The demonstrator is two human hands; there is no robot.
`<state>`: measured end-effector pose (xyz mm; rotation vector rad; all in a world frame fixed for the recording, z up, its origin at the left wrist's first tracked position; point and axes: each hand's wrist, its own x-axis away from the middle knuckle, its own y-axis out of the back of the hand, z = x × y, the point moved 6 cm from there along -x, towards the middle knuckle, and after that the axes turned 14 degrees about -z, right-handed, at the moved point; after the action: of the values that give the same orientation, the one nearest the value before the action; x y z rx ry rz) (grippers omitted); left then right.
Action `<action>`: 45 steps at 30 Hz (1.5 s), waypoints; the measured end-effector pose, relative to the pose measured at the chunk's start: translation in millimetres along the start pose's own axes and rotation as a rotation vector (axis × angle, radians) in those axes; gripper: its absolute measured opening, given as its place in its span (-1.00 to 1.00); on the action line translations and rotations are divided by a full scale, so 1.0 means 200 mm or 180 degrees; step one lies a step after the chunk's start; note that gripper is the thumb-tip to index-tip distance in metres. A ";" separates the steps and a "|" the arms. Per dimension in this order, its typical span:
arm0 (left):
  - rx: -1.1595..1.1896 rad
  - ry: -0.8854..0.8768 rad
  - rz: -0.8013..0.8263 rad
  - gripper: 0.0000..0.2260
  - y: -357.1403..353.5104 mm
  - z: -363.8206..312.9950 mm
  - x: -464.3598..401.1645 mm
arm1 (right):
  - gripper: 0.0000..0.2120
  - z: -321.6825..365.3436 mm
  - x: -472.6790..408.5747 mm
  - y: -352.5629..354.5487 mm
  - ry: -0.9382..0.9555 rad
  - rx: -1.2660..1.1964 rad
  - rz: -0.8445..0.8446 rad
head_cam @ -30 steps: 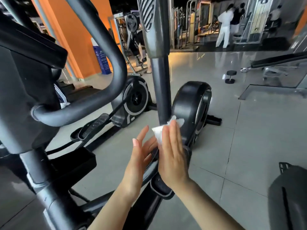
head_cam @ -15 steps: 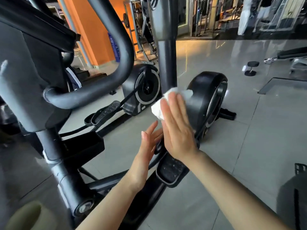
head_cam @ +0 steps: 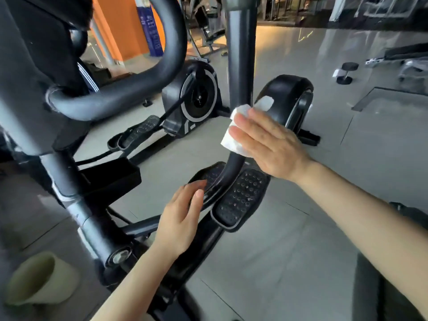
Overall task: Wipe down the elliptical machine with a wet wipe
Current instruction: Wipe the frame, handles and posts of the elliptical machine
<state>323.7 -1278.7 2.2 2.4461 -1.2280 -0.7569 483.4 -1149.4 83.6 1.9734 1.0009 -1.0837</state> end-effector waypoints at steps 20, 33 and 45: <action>-0.2185 0.0172 -0.1361 -0.59 0.01 0.25 0.31 | -0.59 0.49 0.19 -0.18 0.1325 -0.0875 0.0900; -0.2392 0.0946 -0.2033 -0.57 0.33 0.40 0.50 | -0.67 0.61 0.24 -0.26 0.1066 -0.0988 0.0593; -0.2246 0.0386 -0.2300 -0.75 0.56 0.45 0.49 | -0.70 0.98 0.13 -0.47 -0.0085 -0.1246 0.1309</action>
<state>248.8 -1426.9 -48.7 2.2148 0.0489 -0.9756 340.2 -1256.6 -41.3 1.7323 0.6857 -0.6301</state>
